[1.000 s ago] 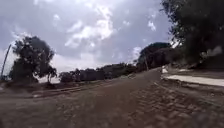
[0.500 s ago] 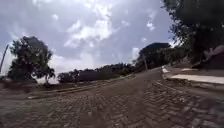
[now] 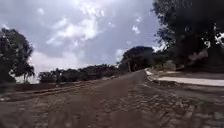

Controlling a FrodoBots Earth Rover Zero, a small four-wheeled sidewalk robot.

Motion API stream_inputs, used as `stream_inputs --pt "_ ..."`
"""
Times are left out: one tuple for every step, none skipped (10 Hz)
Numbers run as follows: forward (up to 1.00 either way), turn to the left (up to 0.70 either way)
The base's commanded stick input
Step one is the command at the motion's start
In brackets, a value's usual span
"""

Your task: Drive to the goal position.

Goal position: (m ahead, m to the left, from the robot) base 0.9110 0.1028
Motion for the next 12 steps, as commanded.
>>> stream_inputs --pt "0.70 -0.27" --pt "0.70 -0.27" --pt "0.70 -0.27" --pt "0.70 -0.27" --pt "0.70 -0.21" --pt "0.53 0.00" --pt "0.00 0.00" --pt "0.00 0.00" --pt "0.00 0.00" --pt "0.00 0.00" --pt "0.00 0.00" --pt "0.00 0.00"
